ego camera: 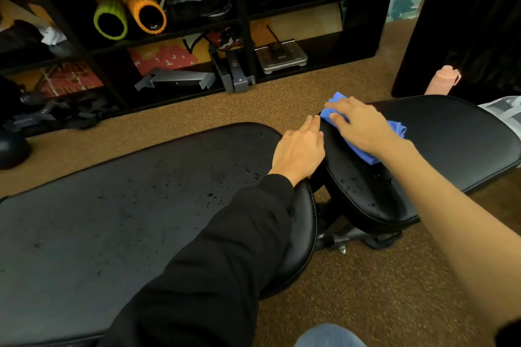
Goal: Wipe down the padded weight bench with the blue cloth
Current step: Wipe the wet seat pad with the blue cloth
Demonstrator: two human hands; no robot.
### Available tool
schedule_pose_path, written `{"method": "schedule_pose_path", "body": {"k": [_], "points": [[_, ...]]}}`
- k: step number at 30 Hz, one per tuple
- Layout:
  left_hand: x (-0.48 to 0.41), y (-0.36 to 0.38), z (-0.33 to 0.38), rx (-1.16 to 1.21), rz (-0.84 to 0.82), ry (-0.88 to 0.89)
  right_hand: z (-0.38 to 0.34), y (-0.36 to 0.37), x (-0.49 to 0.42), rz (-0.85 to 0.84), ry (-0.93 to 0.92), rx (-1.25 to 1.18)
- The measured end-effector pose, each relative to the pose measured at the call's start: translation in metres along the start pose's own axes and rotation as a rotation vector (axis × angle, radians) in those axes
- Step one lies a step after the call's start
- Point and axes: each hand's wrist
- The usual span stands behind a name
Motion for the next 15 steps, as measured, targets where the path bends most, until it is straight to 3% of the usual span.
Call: {"method": "schedule_pose_path", "body": {"k": [6, 15], "points": [[0.001, -0.003, 0.000, 0.038, -0.004, -0.004, 0.011, -0.021, 0.061, -0.031, -0.207, -0.061], [0.000, 0.000, -0.001, 0.042, 0.013, -0.023, 0.032, -0.019, 0.014, 0.013, 0.052, -0.037]]}}
Point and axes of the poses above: each hand's wrist, its own x-axis away from the middle knuckle, its own y-axis out of the palm, z = x × y, and after that the axes turned 6 degrees about x, right-handed
